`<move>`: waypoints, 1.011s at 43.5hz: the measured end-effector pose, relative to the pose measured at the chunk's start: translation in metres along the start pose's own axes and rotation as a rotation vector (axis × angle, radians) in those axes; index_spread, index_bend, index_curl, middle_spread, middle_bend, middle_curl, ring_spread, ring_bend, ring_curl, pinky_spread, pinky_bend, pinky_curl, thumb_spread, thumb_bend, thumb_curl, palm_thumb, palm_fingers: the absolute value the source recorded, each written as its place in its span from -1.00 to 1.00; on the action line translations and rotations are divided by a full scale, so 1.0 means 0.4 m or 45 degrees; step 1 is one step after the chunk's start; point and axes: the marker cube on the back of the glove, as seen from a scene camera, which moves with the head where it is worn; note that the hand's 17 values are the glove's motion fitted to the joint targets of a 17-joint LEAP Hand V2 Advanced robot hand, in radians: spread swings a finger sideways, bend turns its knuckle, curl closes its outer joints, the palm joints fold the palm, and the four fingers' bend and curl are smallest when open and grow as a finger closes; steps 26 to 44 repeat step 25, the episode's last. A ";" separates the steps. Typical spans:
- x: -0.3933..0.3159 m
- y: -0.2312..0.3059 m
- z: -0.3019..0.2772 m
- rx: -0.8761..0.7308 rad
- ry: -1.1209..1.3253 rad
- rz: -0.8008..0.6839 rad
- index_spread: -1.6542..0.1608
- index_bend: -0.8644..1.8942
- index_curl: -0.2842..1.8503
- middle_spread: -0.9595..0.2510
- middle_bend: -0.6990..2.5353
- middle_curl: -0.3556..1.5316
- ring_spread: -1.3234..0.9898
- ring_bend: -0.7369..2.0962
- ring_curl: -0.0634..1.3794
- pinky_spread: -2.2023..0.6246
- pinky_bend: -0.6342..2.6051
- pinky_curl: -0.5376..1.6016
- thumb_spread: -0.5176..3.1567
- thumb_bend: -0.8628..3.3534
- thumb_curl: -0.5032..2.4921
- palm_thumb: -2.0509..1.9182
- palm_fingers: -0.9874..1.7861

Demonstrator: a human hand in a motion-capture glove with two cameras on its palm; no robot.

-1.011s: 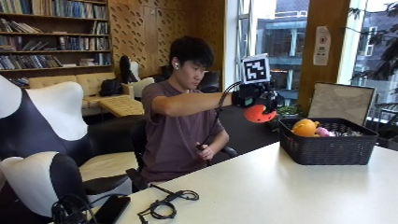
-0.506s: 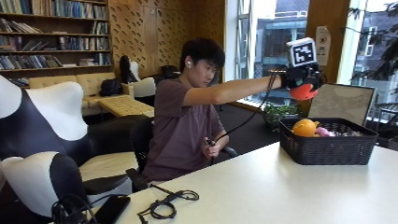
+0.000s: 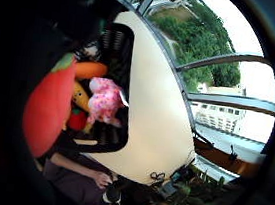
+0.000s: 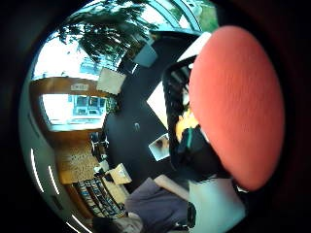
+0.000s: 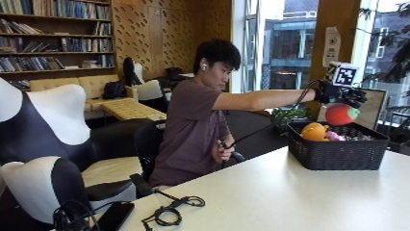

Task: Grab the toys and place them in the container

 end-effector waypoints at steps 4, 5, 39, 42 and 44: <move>-0.022 -0.009 0.025 0.012 -0.076 -0.126 0.43 -0.16 0.02 0.32 -0.32 0.04 -0.04 0.09 0.00 0.46 0.16 0.08 -0.26 -0.64 -0.09 0.18 -0.81; -0.025 -0.011 0.029 0.021 -0.087 -0.128 0.44 -0.20 -0.01 0.36 -0.35 0.01 -0.02 0.03 -0.03 0.48 0.14 0.06 -0.24 -0.63 -0.10 0.16 -0.79; 0.005 0.045 0.011 0.083 -0.113 -0.135 0.55 -0.31 -0.32 0.54 -0.52 -0.27 0.14 -0.31 -0.34 0.59 -0.11 -0.12 -0.04 -0.60 -0.30 0.07 -0.53; 0.005 0.045 0.011 0.083 -0.113 -0.135 0.55 -0.31 -0.32 0.54 -0.52 -0.27 0.14 -0.31 -0.34 0.59 -0.11 -0.12 -0.04 -0.60 -0.30 0.07 -0.53; 0.005 0.045 0.011 0.083 -0.113 -0.135 0.55 -0.31 -0.32 0.54 -0.52 -0.27 0.14 -0.31 -0.34 0.59 -0.11 -0.12 -0.04 -0.60 -0.30 0.07 -0.53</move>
